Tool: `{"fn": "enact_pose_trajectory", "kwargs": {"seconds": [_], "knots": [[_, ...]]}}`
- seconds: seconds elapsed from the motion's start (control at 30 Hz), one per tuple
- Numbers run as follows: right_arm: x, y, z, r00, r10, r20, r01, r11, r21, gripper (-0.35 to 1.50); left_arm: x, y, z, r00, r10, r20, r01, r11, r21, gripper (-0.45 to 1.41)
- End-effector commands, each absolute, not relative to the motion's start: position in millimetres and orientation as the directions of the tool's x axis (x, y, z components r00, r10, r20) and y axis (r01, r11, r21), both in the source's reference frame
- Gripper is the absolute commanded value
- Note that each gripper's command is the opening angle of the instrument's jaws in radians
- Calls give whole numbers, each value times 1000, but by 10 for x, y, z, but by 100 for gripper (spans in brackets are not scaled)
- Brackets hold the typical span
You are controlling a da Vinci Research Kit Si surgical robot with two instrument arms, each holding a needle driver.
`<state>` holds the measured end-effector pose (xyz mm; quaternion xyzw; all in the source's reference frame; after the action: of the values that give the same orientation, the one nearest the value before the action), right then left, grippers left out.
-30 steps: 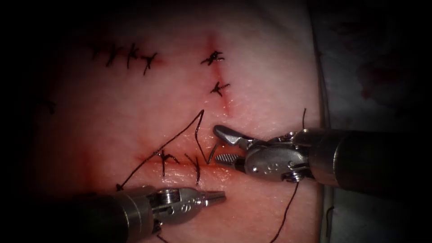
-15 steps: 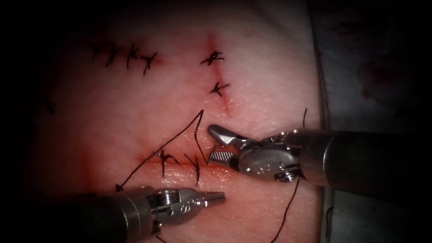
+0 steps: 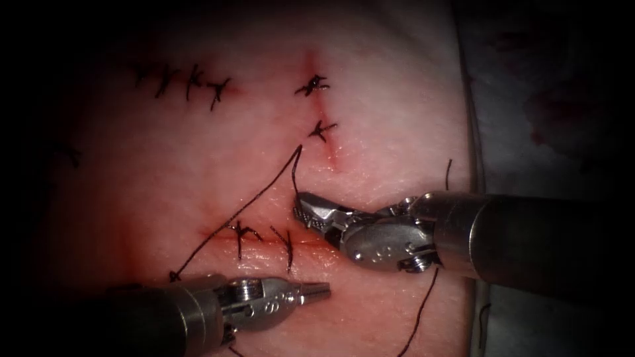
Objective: Wound Closure
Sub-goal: Throw the needle through the top of the incision with the right needle driver.
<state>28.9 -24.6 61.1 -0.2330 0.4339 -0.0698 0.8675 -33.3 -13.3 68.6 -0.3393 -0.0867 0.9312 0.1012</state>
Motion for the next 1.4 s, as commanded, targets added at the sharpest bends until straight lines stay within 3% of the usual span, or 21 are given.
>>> {"fn": "enact_pose_trajectory", "kwargs": {"seconds": [0.03,0.33,0.43,0.47,0.6,0.67,1.03,1.4], "knots": [[300,-248,618,614,-324,-720,-75,884,-462,-35,-339,-134,692,-749,247,-615,-129,-965,-229,-45],[293,-255,620,620,-329,-713,-73,879,-470,-35,-340,-134,692,-749,247,-615,-129,-965,-230,-45],[289,-245,625,521,-185,-833,-156,939,-306,-35,-339,-133,691,-748,247,-616,-129,-964,-231,-45],[284,-236,631,428,-60,-902,-190,969,-155,-35,-339,-133,691,-748,248,-616,-129,-964,-231,-45],[278,-222,640,333,69,-940,-187,982,6,-35,-339,-133,691,-748,248,-616,-129,-964,-231,-45],[272,-209,654,258,236,-937,-198,962,188,-35,-340,-133,691,-748,248,-615,-130,-964,-231,-45],[270,-214,693,101,544,-833,-215,829,516,-35,-340,-132,690,-749,249,-614,-131,-964,-231,-45],[265,-203,688,41,701,-712,-310,686,658,-35,-350,-108,682,-736,277,-618,-173,-959,-223,-45]]}}
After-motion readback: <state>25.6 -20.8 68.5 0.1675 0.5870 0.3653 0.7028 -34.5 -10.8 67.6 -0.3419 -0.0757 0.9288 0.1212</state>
